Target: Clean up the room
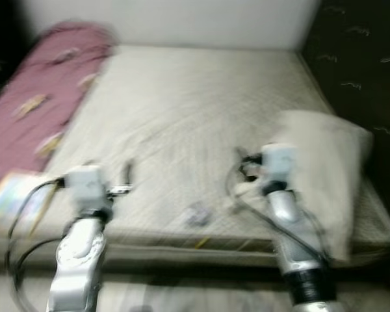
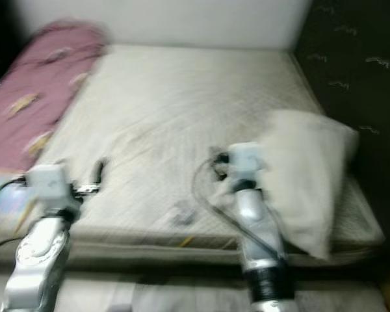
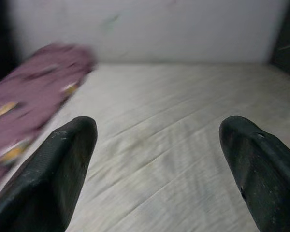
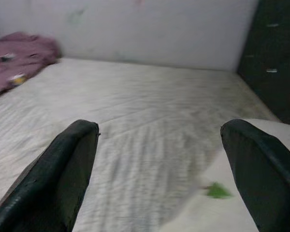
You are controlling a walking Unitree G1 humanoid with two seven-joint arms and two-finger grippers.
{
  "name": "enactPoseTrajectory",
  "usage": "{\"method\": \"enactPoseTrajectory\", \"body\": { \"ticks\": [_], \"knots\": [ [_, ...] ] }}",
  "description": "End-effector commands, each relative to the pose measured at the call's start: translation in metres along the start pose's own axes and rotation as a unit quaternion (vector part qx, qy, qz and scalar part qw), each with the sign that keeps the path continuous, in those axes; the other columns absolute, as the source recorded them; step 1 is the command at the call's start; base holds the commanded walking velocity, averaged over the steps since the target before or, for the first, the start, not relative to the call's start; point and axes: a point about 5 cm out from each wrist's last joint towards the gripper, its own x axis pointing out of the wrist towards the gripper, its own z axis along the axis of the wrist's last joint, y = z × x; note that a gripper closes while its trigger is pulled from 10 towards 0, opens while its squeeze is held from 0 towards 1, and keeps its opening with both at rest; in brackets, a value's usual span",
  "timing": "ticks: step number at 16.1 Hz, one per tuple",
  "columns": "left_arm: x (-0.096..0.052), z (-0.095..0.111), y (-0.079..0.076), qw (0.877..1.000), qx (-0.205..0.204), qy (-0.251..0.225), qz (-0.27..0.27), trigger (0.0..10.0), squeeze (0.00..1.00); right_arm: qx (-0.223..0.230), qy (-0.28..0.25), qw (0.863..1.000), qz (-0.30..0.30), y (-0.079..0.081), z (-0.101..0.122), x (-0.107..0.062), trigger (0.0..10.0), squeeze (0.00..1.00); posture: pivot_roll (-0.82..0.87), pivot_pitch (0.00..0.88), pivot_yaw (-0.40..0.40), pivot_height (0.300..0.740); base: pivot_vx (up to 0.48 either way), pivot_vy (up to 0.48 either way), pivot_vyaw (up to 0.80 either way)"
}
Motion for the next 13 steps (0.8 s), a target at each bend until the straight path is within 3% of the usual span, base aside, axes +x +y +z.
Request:
{"method": "enactPoseTrajectory", "body": {
  "ticks": [1,3,7,9,13],
  "knots": [
    [0.0021,0.0044,-0.0139,1.0,-0.012,-0.009,-0.022,10.0,0.0,-0.008,0.011,0.999,-0.031,-0.0199,-0.0053,-0.0045,10.0,0.0,-0.03,0.0,-0.007,0.74,0.36,0.0,0.0],
    [0.0018,0.0037,-0.0147,1.0,-0.013,-0.008,-0.02,10.0,0.0,-0.009,0.011,0.999,-0.031,-0.0206,-0.0051,-0.0047,10.0,0.0,-0.03,0.0,-0.007,0.74,0.337,0.0,0.0],
    [0.0023,0.002,-0.0163,1.0,-0.015,-0.001,-0.011,10.0,0.0,-0.01,0.014,0.999,-0.032,-0.0213,-0.0058,-0.0047,10.0,0.0,-0.02,0.0,-0.011,0.74,0.0,0.0,0.0],
    [0.0025,0.0013,-0.0163,1.0,-0.025,0.002,-0.009,10.0,0.0,-0.009,0.019,0.999,-0.034,-0.0225,-0.0074,-0.0048,10.0,0.0,-0.02,0.0,-0.018,0.74,0.0,0.48,-0.52],
    [0.0022,0.0014,-0.0164,1.0,-0.028,0.001,-0.009,10.0,0.0,-0.013,0.022,0.999,-0.031,-0.0222,-0.0082,-0.005,10.0,0.0,-0.01,0.0,-0.025,0.74,0.0,0.48,0.0]
  ]
}}
